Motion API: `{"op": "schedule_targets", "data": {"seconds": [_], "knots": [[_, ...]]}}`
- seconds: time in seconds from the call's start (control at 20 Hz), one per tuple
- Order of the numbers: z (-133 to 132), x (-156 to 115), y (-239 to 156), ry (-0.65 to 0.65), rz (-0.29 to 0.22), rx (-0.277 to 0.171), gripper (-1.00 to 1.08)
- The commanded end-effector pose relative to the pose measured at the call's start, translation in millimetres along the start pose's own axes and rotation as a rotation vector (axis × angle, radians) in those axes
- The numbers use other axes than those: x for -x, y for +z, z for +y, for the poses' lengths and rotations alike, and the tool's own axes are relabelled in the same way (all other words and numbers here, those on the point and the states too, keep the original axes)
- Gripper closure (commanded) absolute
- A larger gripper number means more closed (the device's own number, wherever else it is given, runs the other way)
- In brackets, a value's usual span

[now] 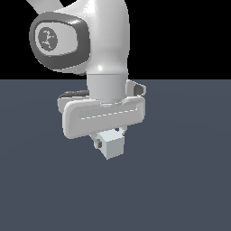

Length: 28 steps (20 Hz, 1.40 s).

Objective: Insert the peg into the horizontal hole in a box.

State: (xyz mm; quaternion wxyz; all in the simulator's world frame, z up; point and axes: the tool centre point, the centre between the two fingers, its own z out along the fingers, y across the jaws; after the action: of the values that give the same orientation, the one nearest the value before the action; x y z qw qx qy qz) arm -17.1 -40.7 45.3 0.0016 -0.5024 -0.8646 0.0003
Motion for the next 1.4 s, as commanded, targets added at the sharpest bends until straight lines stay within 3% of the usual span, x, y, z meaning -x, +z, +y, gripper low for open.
{"op": "schedule_targets", "data": {"seconds": [0.0,0.65,1.35], "knots": [[11,-8,-7,0.051,-0.002,0.003,1.08],[52,-35,-26,0.242,-0.002,0.003,1.08],[60,-37,-30,0.274,-0.002,0.004,1.08]]}}
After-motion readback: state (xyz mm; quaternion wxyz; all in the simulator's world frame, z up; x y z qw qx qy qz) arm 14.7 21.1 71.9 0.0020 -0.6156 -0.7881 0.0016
